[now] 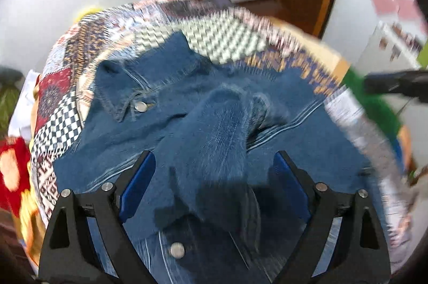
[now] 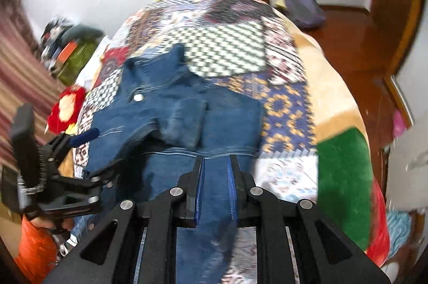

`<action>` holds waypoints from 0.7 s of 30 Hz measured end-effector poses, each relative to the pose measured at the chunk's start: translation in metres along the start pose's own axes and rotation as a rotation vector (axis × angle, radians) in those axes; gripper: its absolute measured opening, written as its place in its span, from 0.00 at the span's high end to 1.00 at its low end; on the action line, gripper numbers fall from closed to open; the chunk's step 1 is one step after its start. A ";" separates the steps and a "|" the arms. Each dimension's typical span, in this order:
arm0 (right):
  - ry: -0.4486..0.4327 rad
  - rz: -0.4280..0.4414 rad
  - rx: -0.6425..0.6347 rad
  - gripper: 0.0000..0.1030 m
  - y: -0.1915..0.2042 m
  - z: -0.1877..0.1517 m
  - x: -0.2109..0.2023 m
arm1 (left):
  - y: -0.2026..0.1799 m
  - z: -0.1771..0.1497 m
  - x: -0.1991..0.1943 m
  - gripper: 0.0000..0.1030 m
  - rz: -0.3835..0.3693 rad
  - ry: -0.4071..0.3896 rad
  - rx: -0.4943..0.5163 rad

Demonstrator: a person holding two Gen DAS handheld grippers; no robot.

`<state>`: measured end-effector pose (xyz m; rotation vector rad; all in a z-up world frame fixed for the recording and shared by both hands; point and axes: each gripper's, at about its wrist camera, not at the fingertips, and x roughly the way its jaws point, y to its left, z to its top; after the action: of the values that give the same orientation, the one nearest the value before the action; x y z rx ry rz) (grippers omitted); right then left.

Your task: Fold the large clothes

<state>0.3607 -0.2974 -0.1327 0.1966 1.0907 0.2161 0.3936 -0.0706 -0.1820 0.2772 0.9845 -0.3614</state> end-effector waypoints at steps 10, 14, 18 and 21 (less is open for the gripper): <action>0.109 -0.049 0.077 0.88 -0.043 -0.017 0.045 | 0.010 0.028 0.044 0.80 0.085 0.040 0.001; 0.122 -0.067 0.045 0.88 -0.038 -0.014 0.058 | 0.015 0.051 0.013 0.84 0.080 -0.080 -0.010; 0.099 -0.064 0.011 0.88 -0.023 -0.003 0.059 | 0.033 0.066 -0.044 0.85 0.094 -0.284 -0.057; 0.090 -0.053 -0.011 0.88 -0.009 0.006 0.063 | 0.059 0.064 -0.070 0.85 0.094 -0.359 -0.112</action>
<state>0.3943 -0.2898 -0.1861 0.1485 1.1825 0.1848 0.4310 -0.0299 -0.0850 0.1487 0.6334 -0.2571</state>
